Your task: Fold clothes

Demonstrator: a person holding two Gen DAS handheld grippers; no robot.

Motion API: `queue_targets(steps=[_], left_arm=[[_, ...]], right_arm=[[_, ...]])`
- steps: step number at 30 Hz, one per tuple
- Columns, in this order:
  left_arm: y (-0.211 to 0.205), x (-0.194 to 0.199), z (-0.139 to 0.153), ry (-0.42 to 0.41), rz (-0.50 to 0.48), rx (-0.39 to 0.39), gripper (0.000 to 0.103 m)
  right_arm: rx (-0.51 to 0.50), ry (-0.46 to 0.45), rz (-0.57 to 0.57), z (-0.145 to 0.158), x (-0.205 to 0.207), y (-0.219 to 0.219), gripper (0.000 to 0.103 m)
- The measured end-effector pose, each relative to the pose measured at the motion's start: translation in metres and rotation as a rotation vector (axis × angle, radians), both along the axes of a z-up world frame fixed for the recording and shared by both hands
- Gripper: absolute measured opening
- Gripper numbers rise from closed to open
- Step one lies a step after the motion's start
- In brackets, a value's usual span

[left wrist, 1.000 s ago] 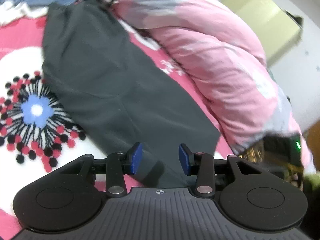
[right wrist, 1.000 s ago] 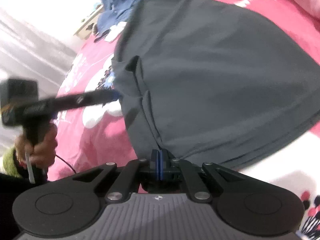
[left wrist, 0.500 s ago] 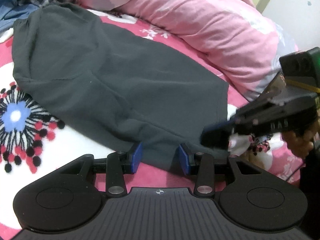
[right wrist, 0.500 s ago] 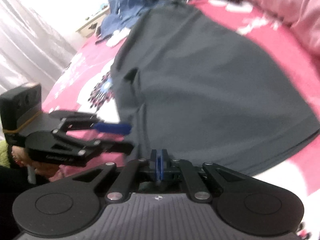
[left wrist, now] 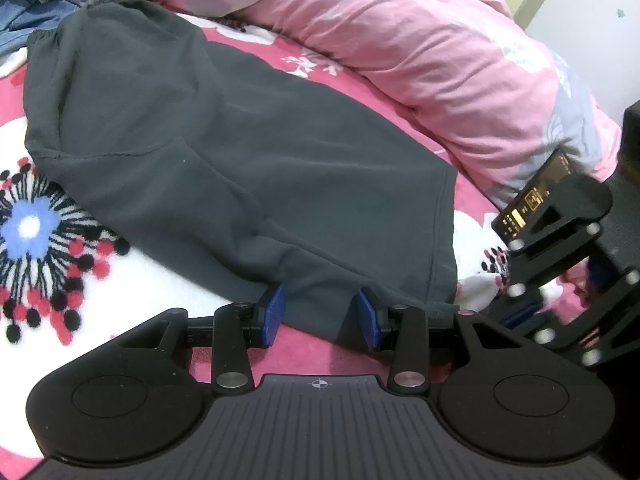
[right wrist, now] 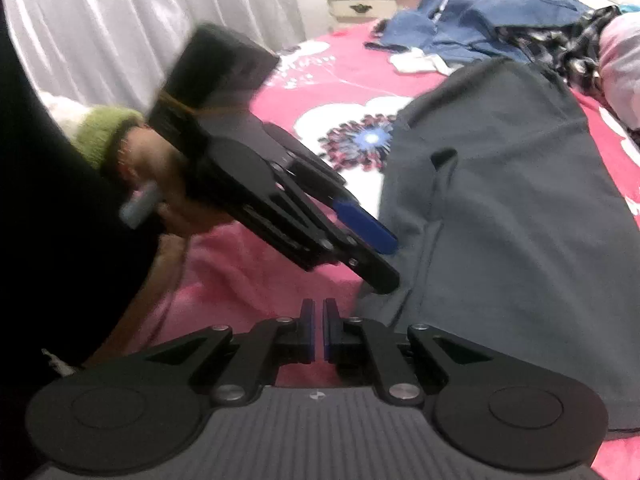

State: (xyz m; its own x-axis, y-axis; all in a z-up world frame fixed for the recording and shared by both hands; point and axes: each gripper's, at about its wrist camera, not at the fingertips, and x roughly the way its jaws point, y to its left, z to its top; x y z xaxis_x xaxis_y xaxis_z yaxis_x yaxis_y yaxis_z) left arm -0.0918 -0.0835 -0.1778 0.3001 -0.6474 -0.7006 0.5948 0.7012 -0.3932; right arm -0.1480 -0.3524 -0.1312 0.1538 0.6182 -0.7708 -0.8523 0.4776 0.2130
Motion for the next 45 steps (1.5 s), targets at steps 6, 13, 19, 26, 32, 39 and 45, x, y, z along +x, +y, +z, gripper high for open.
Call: queue_targets(steps=[6,13,19,26,32,39,45], left_arm=[[0.007,0.001,0.006,-0.002,0.018,-0.031,0.04],[0.038,0.031,0.012,0.003,0.152,-0.098,0.04],[0.049,0.062,-0.006,0.047,0.248,-0.121,0.036],[0.081,0.073,0.003,0.024,0.381,-0.165,0.039],[0.098,0.081,-0.007,0.048,0.453,-0.185,0.033],[0.105,0.095,0.006,0.028,0.52,-0.22,0.039],[0.099,0.12,0.0,-0.007,0.55,-0.069,0.036]], right_arm=[[-0.127,-0.013,-0.063,-0.026,0.008,-0.008,0.002],[-0.118,0.029,-0.102,-0.026,0.01,-0.014,0.001],[-0.115,0.065,-0.134,-0.026,0.014,-0.009,0.001],[-0.1,0.103,-0.155,-0.028,0.019,-0.011,0.001],[-0.095,0.117,-0.167,-0.028,0.02,-0.011,0.001],[-0.094,0.13,-0.177,-0.029,0.022,-0.011,0.001],[-0.095,0.135,-0.18,-0.029,0.023,-0.01,0.001]])
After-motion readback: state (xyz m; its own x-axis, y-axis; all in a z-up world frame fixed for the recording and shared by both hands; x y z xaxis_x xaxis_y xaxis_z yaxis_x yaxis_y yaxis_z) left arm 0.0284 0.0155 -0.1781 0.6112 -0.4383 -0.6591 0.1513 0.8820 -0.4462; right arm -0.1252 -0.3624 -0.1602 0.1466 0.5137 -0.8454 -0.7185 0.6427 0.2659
